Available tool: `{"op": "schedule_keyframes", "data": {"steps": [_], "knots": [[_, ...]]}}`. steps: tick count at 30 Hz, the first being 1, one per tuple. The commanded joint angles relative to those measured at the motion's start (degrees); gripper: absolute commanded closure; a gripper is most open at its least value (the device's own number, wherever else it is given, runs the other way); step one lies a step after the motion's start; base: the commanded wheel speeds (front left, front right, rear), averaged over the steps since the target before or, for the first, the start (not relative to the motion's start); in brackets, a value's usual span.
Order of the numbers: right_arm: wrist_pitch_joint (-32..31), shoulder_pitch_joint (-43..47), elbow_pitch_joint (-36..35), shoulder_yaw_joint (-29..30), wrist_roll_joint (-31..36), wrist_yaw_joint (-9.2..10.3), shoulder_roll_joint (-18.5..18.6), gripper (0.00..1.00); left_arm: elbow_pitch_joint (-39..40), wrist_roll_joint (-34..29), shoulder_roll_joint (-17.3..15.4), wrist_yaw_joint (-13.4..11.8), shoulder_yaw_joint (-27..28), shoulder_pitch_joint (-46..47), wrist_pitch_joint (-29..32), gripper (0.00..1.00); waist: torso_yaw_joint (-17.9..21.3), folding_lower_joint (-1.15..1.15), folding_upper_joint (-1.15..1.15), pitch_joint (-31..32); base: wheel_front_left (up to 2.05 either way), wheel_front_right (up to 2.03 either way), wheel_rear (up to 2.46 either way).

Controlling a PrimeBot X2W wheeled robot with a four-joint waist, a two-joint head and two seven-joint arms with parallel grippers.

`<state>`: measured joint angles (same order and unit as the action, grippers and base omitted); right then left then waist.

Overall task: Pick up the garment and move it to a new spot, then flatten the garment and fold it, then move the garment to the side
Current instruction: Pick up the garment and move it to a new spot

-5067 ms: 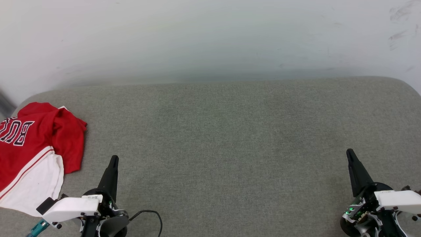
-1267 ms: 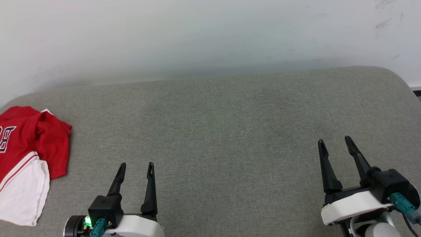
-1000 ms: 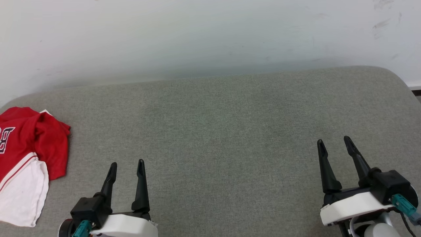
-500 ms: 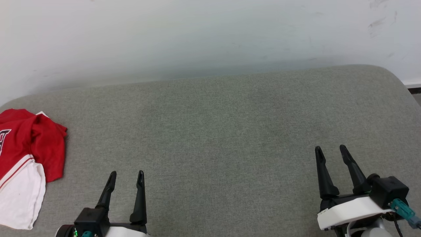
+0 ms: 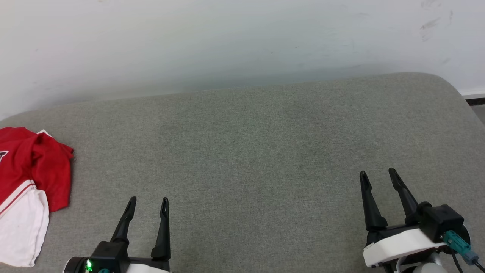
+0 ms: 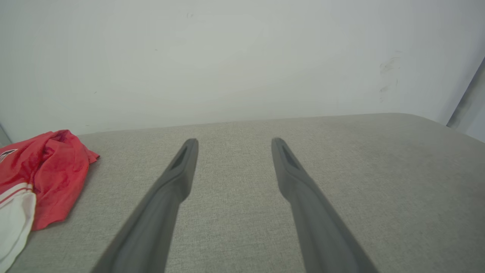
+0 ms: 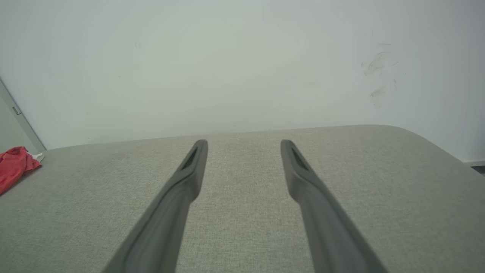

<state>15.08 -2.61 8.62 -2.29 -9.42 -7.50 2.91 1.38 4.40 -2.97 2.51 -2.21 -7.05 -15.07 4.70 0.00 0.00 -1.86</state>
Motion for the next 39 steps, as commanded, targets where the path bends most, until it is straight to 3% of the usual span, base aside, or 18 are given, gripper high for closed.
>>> {"op": "schedule_keyframes", "data": {"steps": [1,12,26,39], "knots": [[0.1,-0.4,0.0,0.1,-0.2,0.02,-0.1,0.00,-0.1,0.4,0.1,0.1,0.1,-0.3,-0.2,0.00,-0.1,0.00,0.00,-0.1,0.00,0.00,0.00],[0.1,0.3,0.3,-0.9,0.4,0.02,-0.1,0.00,-1.0,-0.5,0.1,0.0,0.0,0.6,-0.2,0.00,-3.5,0.00,0.00,-0.6,0.00,0.00,0.00],[0.1,1.6,0.1,-4.1,1.6,0.03,0.0,0.00,0.0,-1.1,0.1,0.5,3.9,-0.9,-0.2,0.00,-15.3,0.00,0.00,0.4,0.00,0.00,0.00],[0.1,2.5,-0.4,-6.5,0.4,0.02,-0.1,0.00,1.2,-1.0,0.1,1.5,4.4,-2.8,-0.2,0.00,-25.8,0.00,0.00,2.3,0.00,0.00,0.00]]}}
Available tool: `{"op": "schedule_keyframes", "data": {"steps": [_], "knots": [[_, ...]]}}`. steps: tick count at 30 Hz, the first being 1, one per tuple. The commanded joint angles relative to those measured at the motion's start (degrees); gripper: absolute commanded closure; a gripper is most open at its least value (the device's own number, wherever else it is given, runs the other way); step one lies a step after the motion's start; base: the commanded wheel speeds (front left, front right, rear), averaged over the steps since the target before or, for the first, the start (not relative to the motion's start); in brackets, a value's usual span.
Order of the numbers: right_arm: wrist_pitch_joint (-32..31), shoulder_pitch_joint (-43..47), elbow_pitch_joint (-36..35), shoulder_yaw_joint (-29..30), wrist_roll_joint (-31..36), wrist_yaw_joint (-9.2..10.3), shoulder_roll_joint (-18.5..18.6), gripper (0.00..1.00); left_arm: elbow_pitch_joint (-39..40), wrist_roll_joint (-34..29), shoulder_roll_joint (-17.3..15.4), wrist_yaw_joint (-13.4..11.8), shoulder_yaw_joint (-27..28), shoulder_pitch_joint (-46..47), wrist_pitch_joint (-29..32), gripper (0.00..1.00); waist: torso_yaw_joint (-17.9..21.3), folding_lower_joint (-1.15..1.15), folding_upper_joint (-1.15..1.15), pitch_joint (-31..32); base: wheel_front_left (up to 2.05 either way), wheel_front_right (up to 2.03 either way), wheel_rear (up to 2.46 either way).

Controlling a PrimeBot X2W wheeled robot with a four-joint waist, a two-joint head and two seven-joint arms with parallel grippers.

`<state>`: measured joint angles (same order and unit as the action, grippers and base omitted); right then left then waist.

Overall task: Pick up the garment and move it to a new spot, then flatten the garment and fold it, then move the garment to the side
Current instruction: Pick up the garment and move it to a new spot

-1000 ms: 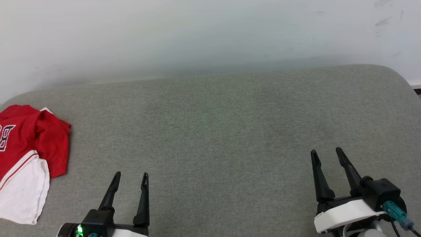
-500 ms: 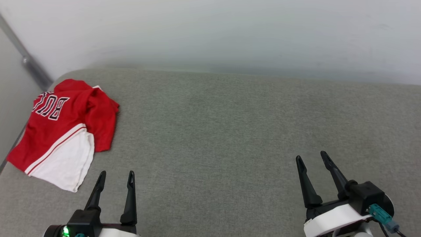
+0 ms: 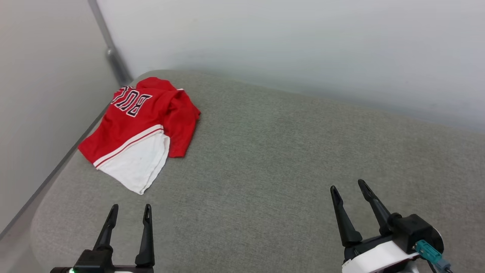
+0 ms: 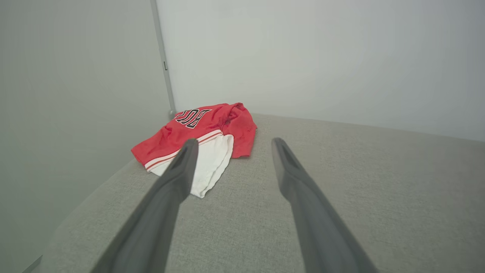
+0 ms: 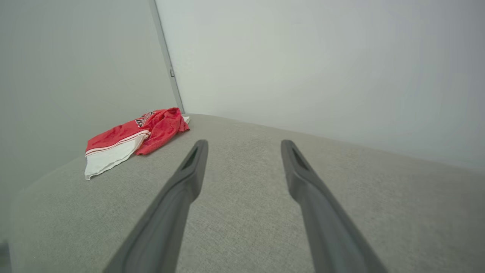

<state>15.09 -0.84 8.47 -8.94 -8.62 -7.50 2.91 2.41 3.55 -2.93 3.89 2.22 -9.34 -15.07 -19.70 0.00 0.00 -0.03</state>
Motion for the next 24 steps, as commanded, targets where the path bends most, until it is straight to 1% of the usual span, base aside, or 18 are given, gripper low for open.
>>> {"op": "schedule_keyframes", "data": {"steps": [1,5,11,16,24], "knots": [[0.1,0.7,-0.2,-0.1,-0.5,0.02,-0.1,0.00,0.5,-0.7,0.1,0.2,-0.1,-0.6,-0.2,0.00,-1.9,0.00,0.00,0.4,0.00,0.00,0.00],[0.1,0.6,-0.4,-0.4,-0.7,0.02,-0.1,0.00,1.1,-1.1,0.1,0.2,-0.3,-1.0,-0.2,0.00,-3.9,0.00,0.00,0.3,0.00,0.00,0.00],[0.1,0.8,-0.4,-1.2,-1.2,0.02,-0.1,0.00,1.8,-1.0,0.1,0.6,-0.5,-1.0,-0.2,0.00,-5.6,0.00,0.00,0.2,0.00,0.00,0.00],[0.1,0.8,-0.5,-1.6,-1.4,0.02,-0.1,0.00,1.9,-0.9,0.1,0.8,-0.7,-1.2,-0.2,0.00,-6.2,0.00,0.00,0.3,0.00,0.00,0.00],[0.1,0.8,-0.9,-1.6,-1.2,0.02,-0.1,0.00,1.1,-0.2,0.1,1.2,-0.4,-1.3,-0.2,0.00,-5.9,0.00,0.00,0.4,0.00,0.00,0.00]]}}
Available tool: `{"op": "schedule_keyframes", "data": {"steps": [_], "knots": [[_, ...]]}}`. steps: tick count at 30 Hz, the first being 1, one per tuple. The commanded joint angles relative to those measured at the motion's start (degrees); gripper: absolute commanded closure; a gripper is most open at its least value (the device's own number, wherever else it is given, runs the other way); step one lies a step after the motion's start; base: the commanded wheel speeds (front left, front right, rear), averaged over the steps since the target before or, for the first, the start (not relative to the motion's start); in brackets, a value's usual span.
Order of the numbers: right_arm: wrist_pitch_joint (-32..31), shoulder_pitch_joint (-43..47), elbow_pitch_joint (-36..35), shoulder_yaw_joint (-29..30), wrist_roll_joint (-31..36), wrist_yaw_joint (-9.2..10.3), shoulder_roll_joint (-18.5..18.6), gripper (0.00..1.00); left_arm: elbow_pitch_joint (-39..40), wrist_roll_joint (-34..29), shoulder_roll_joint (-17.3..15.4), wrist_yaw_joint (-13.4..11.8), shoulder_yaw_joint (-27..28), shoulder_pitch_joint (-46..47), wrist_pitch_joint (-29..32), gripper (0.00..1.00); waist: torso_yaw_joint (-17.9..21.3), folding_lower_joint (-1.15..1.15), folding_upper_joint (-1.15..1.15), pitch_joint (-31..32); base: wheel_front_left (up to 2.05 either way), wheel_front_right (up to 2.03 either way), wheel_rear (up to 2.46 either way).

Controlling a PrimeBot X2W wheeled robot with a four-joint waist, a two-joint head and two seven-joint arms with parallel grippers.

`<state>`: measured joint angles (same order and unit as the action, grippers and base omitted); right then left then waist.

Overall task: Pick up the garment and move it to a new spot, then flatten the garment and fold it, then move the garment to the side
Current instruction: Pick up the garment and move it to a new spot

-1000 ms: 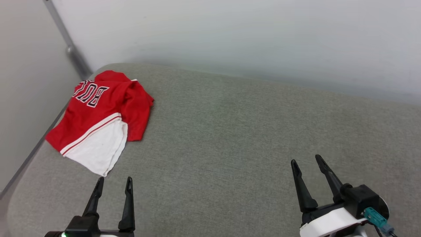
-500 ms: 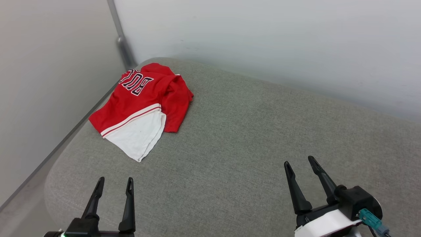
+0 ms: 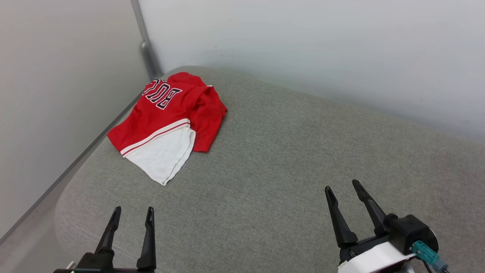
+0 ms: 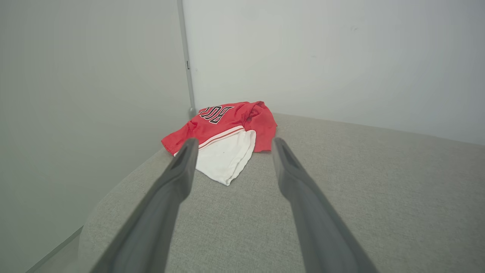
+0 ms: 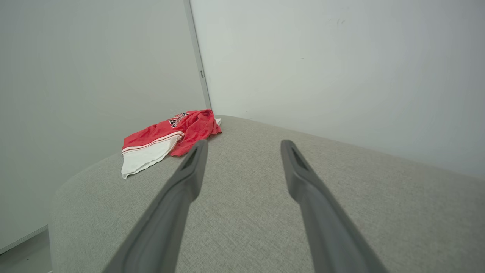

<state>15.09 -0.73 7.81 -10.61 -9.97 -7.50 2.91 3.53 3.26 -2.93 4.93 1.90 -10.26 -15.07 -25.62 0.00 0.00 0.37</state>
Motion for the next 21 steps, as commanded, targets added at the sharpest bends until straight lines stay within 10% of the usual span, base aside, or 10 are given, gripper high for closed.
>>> {"op": "schedule_keyframes", "data": {"steps": [1,12,21], "knots": [[0.1,0.7,-0.2,0.1,0.2,0.02,-0.1,0.00,-0.2,0.3,0.1,0.2,0.0,-0.5,-0.2,0.00,0.1,0.00,0.00,-0.1,0.00,0.00,0.00],[0.1,0.8,-1.9,2.0,2.7,0.02,0.0,0.00,-2.5,3.8,0.1,2.0,2.6,3.3,-0.2,0.00,1.6,0.00,0.00,-3.4,0.00,0.00,0.00],[0.1,-1.3,-4.0,3.1,7.3,0.02,0.0,0.00,-8.9,8.7,-7.7,2.5,0.3,12.8,-0.2,0.00,4.4,0.00,0.00,-10.5,0.00,0.00,0.00]]}}
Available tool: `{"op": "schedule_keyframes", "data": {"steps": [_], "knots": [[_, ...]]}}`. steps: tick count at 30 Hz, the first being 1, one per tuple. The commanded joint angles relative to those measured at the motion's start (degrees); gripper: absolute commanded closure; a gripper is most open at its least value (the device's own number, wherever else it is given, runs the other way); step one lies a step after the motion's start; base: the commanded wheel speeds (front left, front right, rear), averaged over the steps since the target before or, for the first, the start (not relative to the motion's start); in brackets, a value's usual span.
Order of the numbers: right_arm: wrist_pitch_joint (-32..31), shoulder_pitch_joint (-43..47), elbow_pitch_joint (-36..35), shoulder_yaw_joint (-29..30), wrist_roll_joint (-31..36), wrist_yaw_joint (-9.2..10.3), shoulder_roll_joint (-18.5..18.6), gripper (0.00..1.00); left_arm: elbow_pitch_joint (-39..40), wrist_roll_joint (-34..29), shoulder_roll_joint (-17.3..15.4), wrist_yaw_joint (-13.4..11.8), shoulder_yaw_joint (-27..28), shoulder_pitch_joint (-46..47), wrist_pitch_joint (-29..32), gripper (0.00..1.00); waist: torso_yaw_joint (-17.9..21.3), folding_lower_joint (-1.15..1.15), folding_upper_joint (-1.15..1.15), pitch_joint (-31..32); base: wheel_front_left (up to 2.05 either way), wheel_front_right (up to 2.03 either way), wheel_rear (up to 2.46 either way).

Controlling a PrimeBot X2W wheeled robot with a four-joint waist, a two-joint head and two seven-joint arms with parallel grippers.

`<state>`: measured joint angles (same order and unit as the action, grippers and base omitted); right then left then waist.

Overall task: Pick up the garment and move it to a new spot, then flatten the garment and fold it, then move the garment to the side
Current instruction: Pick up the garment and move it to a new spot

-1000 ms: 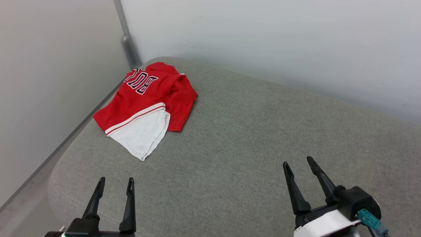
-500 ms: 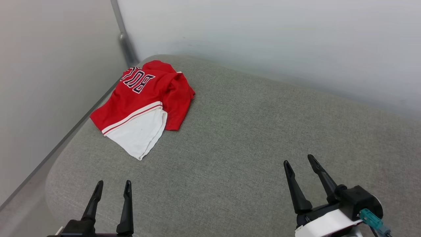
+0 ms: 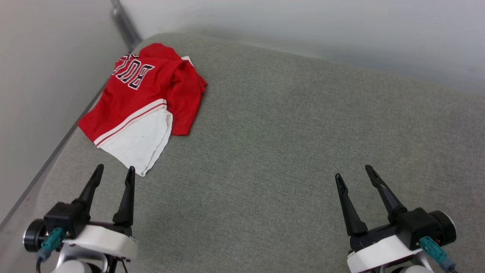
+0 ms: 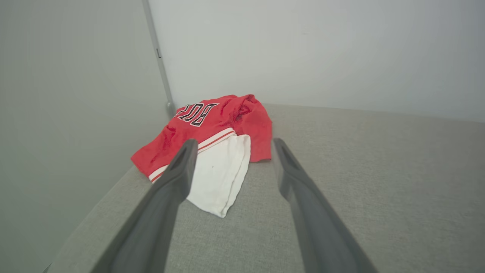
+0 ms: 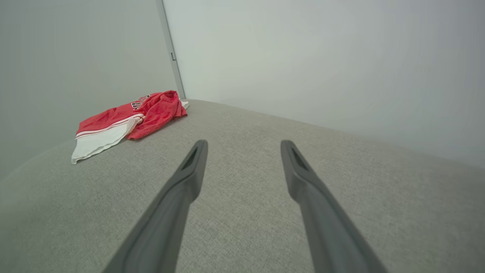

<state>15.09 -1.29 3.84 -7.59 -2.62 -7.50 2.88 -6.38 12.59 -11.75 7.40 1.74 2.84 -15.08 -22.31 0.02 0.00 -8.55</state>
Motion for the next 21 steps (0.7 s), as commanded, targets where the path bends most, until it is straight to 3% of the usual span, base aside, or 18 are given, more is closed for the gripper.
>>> {"op": "schedule_keyframes", "data": {"steps": [1,7,14,21], "knots": [[0.1,-1.0,-0.3,0.2,0.6,0.02,0.0,0.00,-0.8,0.6,-0.8,0.1,-0.6,1.2,-0.1,0.00,1.5,-0.02,0.00,-2.5,0.00,0.00,0.00],[0.1,-2.4,-2.8,1.2,3.2,0.02,1.7,0.00,-6.9,13.8,-12.3,0.1,-6.8,12.7,8.1,0.00,3.8,-0.02,0.00,-9.2,0.00,0.00,0.00],[-0.6,-4.0,-6.8,2.5,4.6,0.03,3.4,0.00,-10.0,30.5,-25.0,0.0,-14.8,23.9,24.9,0.00,6.3,-0.02,0.00,-16.6,0.00,0.00,0.00],[-1.4,-5.0,-9.4,3.2,5.2,0.02,3.5,0.00,-14.4,45.9,-30.7,0.0,-17.6,33.2,39.9,0.00,8.1,-0.02,0.00,-22.4,0.00,0.00,0.00]]}}
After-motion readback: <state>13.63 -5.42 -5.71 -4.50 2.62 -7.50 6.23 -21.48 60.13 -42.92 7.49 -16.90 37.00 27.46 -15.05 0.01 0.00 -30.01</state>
